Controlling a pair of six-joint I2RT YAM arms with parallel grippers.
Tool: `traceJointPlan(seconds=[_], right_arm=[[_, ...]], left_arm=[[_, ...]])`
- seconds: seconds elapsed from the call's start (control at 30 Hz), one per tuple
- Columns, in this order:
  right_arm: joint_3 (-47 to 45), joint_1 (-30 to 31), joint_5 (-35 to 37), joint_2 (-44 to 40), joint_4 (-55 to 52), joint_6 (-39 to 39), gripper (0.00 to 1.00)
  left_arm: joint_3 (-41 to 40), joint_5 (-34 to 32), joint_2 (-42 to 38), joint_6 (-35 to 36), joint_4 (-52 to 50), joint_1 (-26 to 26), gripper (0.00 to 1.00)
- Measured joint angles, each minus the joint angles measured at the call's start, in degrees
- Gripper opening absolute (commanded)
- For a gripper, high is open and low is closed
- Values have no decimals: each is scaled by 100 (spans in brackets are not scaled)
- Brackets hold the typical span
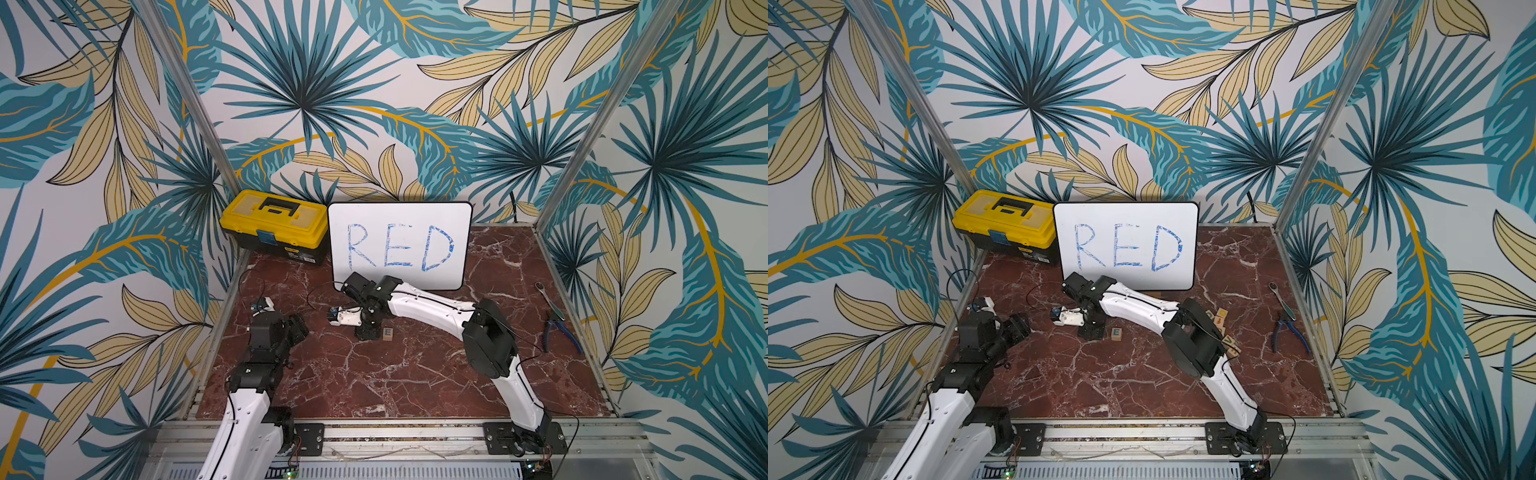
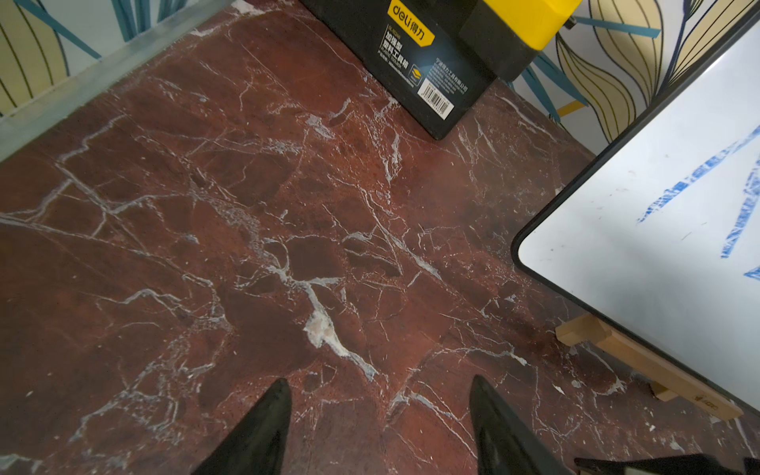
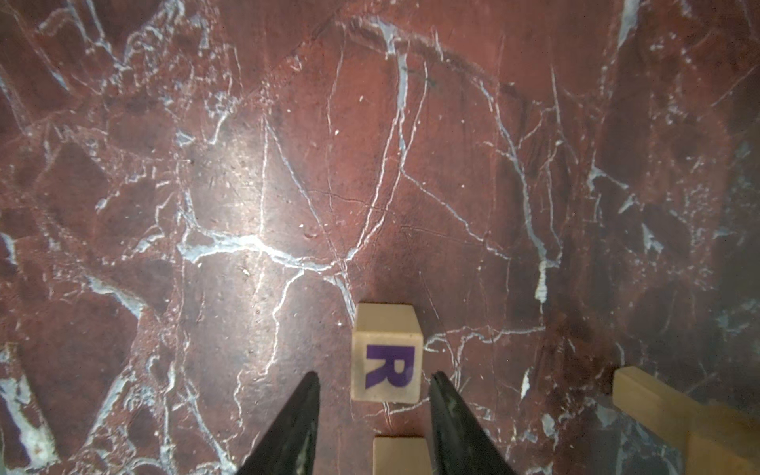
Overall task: Assemble the uppercase word "red" with letter blocks
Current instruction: Adjust the letter block at the center of the board.
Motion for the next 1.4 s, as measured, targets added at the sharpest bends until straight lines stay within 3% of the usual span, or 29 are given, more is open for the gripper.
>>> traceJointPlan(seconds=[0.47, 1.1, 1.4], right_arm=[[162, 0, 205, 291, -92, -85, 46], [328, -15, 205, 570, -184, -94, 34], [352, -17, 208, 570, -240, -109, 34]], left_arm=[[0, -7, -7, -7, -7, 136, 69], [0, 7, 70, -4, -7, 160, 69], [0, 9, 70, -7, -7, 166, 69]])
